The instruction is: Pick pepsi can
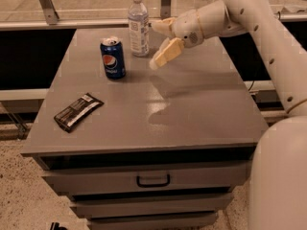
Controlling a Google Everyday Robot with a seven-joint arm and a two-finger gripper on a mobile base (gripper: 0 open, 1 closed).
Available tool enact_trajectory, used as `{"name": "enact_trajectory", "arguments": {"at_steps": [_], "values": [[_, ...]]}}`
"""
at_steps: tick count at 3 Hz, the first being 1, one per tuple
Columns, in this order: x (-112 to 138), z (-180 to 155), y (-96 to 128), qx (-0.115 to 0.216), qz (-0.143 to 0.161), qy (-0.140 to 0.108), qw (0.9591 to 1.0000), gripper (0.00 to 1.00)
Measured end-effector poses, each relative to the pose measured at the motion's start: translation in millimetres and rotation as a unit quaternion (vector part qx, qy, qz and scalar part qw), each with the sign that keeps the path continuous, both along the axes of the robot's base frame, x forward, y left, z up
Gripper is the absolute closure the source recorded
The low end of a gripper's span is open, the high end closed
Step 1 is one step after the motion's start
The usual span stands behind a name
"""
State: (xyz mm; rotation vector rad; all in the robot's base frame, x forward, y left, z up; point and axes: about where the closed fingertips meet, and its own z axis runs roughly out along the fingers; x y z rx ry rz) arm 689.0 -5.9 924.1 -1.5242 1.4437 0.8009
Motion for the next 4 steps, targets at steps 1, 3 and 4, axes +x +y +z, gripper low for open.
{"name": "enact_trajectory", "arguments": {"at_steps": [1, 3, 4], "values": [[0.2, -8.7, 16.2, 0.006, 0.018, 0.013, 0.9997, 0.0], [-0.1, -13.7, 44.4, 0.002, 0.046, -0.003, 0.9989, 0.0], [-0.3, -18.5, 58.5, 0.001, 0.06, -0.004, 0.9982, 0.0]]}}
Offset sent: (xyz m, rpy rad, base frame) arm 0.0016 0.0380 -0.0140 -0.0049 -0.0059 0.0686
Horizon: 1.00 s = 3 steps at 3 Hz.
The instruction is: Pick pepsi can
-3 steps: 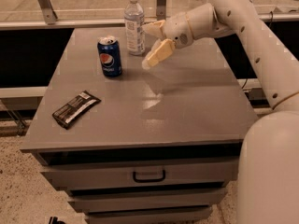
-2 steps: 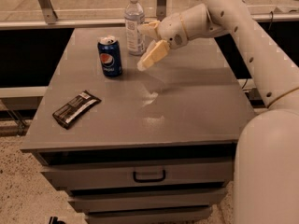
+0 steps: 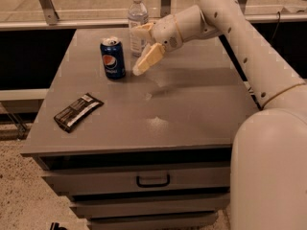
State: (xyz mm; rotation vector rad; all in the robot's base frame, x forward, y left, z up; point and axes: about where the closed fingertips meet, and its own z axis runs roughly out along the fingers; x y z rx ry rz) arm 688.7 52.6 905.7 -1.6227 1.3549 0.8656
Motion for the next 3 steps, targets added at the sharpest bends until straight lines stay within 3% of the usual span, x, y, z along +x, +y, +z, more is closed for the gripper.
{"name": "enact_trajectory", "arguments": {"at_steps": [3], "values": [[-6.1, -12.2, 35.9, 0.013, 0.021, 0.002, 0.9997, 0.0]]}}
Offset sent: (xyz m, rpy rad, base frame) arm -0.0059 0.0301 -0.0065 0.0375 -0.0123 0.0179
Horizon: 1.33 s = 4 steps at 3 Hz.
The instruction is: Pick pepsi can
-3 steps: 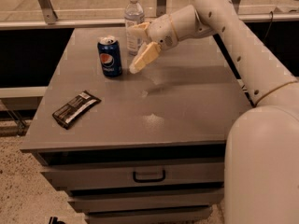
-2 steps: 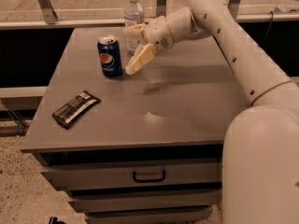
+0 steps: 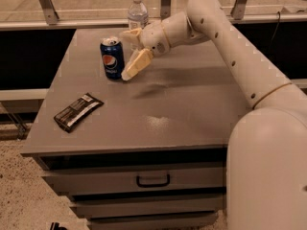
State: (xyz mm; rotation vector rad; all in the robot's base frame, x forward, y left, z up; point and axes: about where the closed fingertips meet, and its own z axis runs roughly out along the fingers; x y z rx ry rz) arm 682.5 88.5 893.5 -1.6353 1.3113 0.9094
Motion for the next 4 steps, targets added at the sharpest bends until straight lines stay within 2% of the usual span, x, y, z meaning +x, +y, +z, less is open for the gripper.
{"name": "enact_trajectory", "arguments": {"at_steps": [1, 2, 4], "values": [[-2.7, -3.2, 8.8, 0.0, 0.006, 0.002, 1.0, 0.0], [-2.0, -7.1, 16.2, 0.004, 0.014, 0.004, 0.9999, 0.16], [0.1, -10.4, 24.2, 0.021, 0.018, 0.019, 0.9994, 0.63]]}}
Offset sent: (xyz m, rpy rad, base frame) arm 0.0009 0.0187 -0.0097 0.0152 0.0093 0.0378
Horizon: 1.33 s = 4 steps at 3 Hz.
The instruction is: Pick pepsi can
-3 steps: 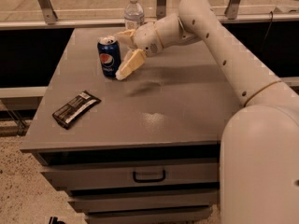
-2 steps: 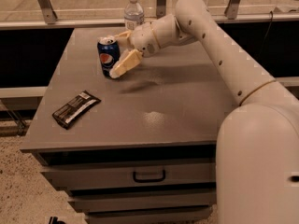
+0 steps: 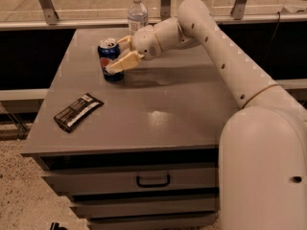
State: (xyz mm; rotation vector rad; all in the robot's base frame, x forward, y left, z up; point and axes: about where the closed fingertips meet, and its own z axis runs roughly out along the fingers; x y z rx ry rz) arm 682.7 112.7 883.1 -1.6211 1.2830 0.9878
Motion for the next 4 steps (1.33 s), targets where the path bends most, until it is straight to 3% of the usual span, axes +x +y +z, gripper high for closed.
{"name": "enact_trajectory", "arguments": {"at_steps": [1, 2, 3, 4], "values": [[0.2, 6.0, -2.2, 0.012, -0.007, 0.006, 0.9999, 0.87], [-2.5, 25.4, -6.9, 0.017, -0.016, -0.009, 0.9997, 1.0], [-9.1, 50.7, -10.1, 0.017, -0.015, -0.031, 0.9993, 1.0], [-9.1, 50.7, -10.1, 0.017, -0.015, -0.031, 0.9993, 1.0]]}}
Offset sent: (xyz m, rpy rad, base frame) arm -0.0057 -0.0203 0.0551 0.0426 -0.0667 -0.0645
